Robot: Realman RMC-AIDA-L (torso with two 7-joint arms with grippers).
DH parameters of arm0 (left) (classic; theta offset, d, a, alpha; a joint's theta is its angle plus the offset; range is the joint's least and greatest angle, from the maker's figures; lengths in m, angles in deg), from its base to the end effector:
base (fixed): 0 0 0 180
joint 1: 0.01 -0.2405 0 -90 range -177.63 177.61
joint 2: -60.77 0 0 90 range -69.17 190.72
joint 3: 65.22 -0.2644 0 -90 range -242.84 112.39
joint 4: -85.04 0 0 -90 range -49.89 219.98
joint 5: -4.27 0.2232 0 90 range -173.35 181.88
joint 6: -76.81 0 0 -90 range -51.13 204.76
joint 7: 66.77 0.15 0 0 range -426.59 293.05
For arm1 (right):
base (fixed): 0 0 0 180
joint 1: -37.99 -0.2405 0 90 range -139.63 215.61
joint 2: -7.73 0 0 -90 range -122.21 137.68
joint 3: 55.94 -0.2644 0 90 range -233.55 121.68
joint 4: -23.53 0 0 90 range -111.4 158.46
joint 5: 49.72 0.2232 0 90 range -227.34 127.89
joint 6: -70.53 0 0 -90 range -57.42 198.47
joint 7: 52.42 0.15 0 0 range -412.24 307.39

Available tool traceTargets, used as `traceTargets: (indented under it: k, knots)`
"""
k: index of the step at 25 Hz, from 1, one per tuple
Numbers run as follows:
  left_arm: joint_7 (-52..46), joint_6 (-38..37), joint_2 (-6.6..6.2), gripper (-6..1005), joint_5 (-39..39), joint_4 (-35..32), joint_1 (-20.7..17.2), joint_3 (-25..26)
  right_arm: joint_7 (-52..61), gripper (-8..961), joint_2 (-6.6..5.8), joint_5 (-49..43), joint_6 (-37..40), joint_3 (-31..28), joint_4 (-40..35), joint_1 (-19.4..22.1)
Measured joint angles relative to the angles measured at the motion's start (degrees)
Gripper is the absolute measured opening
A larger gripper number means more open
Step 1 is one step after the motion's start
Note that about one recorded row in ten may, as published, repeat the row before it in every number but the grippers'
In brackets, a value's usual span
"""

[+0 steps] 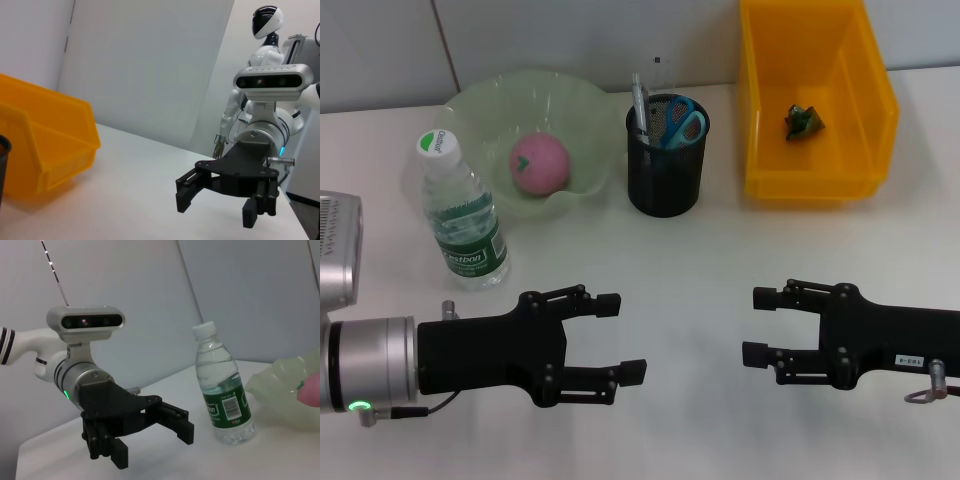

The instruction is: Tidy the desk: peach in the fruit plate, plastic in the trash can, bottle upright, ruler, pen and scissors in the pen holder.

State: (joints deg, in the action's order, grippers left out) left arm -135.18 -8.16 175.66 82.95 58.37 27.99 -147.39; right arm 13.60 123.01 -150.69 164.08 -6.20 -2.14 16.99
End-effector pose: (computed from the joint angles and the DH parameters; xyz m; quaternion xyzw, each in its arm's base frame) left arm -0.2522 0.3052 -0.0694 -0.9483 -0.1562 -0.2758 0.0154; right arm 0.3166 0.2780 -0.0223 -0.9236 0.2201 0.2955 0.1053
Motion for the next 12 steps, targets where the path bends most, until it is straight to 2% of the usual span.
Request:
traceTargets:
  k: [12]
  knots:
    - [-0.12, -1.27, -0.66, 876, 0.07, -0.03, -0.33, -0.01, -0.07, 791, 0.35, -0.22, -0.57, 0.07, 0.18, -0.42]
